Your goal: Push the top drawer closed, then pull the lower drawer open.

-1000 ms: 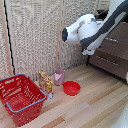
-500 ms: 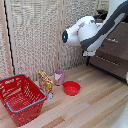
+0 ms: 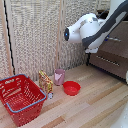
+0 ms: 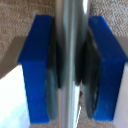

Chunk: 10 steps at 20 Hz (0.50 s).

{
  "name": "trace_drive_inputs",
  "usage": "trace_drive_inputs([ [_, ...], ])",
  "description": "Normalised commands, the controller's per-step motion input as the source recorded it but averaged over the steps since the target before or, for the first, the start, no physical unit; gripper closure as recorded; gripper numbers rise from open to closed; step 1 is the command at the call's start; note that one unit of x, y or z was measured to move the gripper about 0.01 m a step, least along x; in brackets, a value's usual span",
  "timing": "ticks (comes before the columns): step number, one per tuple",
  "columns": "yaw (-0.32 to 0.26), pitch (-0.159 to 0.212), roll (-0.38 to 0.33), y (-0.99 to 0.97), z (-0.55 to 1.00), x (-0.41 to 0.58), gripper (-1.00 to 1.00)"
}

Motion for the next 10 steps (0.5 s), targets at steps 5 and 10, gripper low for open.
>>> trace_drive_inputs([
  [5, 0.01, -0.032, -0.057, -0.87, 0.38, -0.058, 1.0],
  [10, 0.008, -0.036, -0.068, -0.85, 0.27, -0.115, 1.0],
])
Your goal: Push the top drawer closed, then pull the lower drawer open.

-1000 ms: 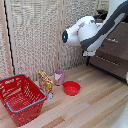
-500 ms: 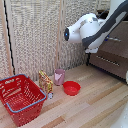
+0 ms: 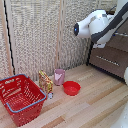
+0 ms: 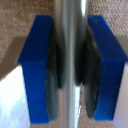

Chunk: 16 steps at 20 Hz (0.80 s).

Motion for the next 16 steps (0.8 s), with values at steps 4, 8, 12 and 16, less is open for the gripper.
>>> trace_drive_inputs([
  [4, 0.019, -0.036, -0.093, -0.69, 0.1, -0.094, 1.0],
  [8, 0.033, -0.025, -0.12, -0.2, 0.06, -0.08, -1.0],
  [12, 0.003, -0.041, -0.074, 0.19, 0.13, -0.021, -1.0],
  [16, 0.0, -0.05, -0.103, 0.54, 0.01, -0.001, -1.0],
])
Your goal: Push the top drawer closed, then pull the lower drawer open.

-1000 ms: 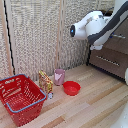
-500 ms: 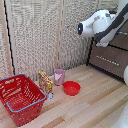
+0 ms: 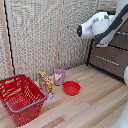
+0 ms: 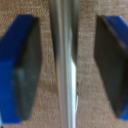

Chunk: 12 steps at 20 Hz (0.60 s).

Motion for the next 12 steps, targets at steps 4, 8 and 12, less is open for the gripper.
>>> trace_drive_inputs([
  [4, 0.0, -0.036, -0.099, 0.58, -0.1, -0.001, -1.0],
  [8, 0.015, -0.011, -0.027, 0.32, -0.26, 0.0, -1.0],
  [12, 0.055, 0.0, 0.0, 0.02, -0.44, 0.0, -1.0],
])
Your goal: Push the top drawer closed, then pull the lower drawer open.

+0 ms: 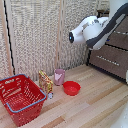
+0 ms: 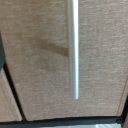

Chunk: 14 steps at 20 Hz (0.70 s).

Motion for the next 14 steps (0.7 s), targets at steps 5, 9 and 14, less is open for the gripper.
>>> trace_drive_inputs([
  [5, 0.085, 0.003, -0.001, 0.0, -0.52, -0.004, -1.0],
  [9, 0.119, 0.023, -0.032, -0.01, -0.63, -0.003, -1.0],
  [14, 0.112, 0.027, -0.072, -0.06, -0.6, -0.046, -1.0],
])
